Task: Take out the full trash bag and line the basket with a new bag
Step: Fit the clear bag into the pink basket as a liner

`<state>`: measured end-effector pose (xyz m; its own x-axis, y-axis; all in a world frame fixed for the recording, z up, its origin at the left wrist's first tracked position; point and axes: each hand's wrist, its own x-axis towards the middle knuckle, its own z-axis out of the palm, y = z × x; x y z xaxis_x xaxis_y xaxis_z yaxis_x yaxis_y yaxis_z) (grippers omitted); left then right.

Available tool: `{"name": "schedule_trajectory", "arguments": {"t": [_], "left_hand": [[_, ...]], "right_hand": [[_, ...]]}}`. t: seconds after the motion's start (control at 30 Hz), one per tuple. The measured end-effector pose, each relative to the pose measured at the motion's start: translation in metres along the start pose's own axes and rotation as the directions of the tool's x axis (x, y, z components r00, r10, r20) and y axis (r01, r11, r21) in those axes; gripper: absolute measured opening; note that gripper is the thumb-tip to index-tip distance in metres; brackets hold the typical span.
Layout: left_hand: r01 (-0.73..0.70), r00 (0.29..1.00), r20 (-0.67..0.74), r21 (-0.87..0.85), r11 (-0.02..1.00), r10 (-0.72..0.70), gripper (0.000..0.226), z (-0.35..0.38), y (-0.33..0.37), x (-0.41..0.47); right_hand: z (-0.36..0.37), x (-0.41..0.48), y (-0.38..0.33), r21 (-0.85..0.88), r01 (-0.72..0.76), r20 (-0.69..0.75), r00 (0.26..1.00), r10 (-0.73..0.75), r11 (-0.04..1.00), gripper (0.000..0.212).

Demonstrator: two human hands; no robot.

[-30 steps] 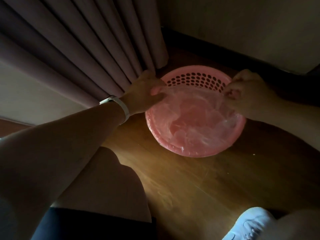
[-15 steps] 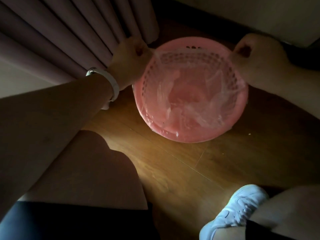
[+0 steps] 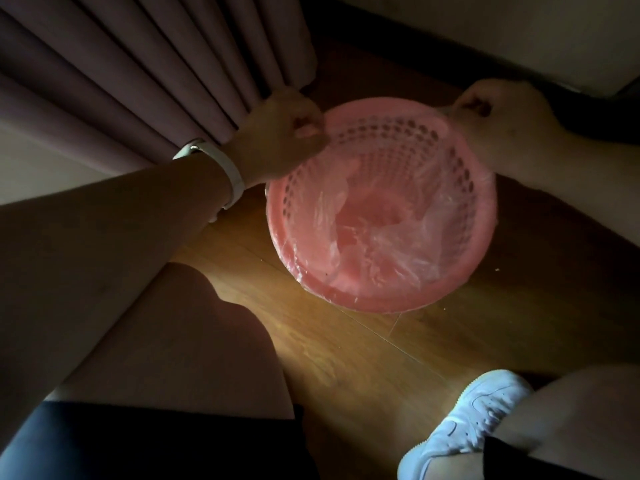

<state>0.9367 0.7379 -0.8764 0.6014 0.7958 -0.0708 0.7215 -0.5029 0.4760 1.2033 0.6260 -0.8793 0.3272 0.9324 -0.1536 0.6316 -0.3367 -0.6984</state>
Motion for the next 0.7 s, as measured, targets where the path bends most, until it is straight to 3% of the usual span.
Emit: {"name": "schedule_trajectory", "arguments": {"t": [0.13, 0.27, 0.5, 0.7], "left_hand": [[0.091, 0.987, -0.119, -0.129, 0.987, -0.107, 0.015, 0.001, 0.003, 0.003], [0.180, 0.967, -0.144, -0.195, 0.964, -0.210, 0.018, 0.001, 0.003, 0.008], [0.273, 0.950, -0.093, -0.213, 0.938, -0.297, 0.009, 0.006, 0.004, 0.015], [0.336, 0.934, -0.020, -0.284, 0.898, -0.355, 0.022, 0.007, 0.009, 0.019]], "right_hand": [[-0.002, -0.002, -0.002, 0.025, 0.021, 0.006, 1.000, -0.021, 0.999, 0.016], [-0.001, 0.000, 0.001, 0.076, -0.022, -0.007, 1.000, 0.023, 0.997, 0.018], [0.006, 0.008, 0.002, 0.150, -0.193, 0.047, 0.981, 0.188, 0.970, 0.018], [0.005, 0.013, 0.003, 0.206, -0.374, 0.196, 0.921, 0.336, 0.904, 0.016]]}}
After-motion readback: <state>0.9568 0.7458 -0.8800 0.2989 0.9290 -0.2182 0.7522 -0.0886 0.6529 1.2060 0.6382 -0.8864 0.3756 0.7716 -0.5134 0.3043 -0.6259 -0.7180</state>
